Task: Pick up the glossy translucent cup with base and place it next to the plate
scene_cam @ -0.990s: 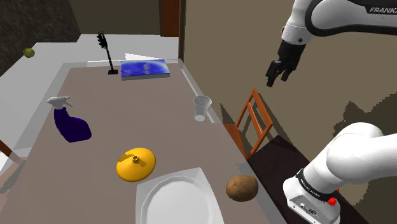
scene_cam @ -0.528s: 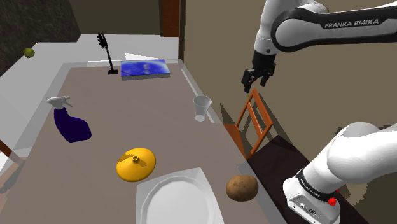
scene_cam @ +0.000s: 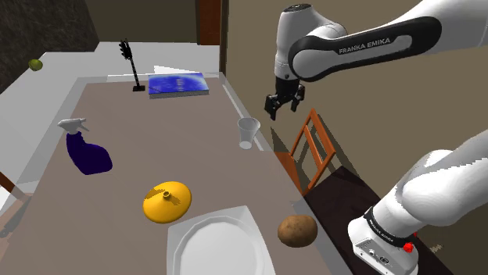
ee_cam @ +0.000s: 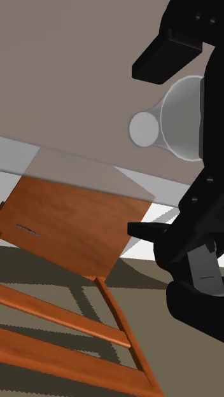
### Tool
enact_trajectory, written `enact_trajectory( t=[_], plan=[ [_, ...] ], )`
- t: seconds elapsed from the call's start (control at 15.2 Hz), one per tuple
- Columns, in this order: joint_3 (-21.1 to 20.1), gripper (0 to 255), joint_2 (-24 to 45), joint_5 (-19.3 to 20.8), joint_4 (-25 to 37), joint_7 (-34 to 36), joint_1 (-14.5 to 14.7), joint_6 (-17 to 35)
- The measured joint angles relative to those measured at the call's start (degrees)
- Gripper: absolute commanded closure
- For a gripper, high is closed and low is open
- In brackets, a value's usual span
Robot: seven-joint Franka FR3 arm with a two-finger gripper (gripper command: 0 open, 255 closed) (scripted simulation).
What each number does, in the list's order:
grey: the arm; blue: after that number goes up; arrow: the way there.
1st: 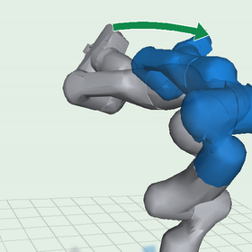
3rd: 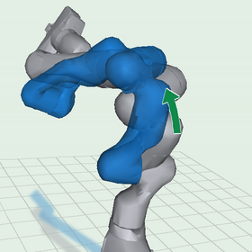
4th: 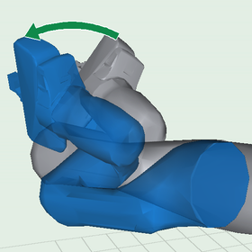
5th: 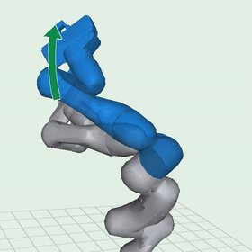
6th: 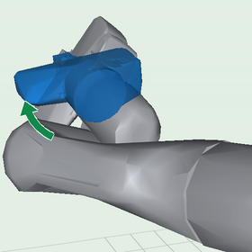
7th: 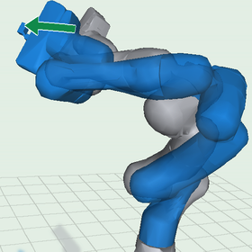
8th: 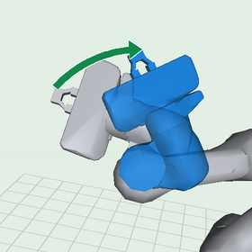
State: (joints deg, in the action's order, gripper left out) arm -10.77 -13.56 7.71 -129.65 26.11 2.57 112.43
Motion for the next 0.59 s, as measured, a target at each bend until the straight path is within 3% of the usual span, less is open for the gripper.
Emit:
enact_trajectory(
  t=[0.59],
  plan=[
    [-3.76, 0, 20.9, 9.01, 14.54, 13.65, 1.9, 2.59]
  ],
)
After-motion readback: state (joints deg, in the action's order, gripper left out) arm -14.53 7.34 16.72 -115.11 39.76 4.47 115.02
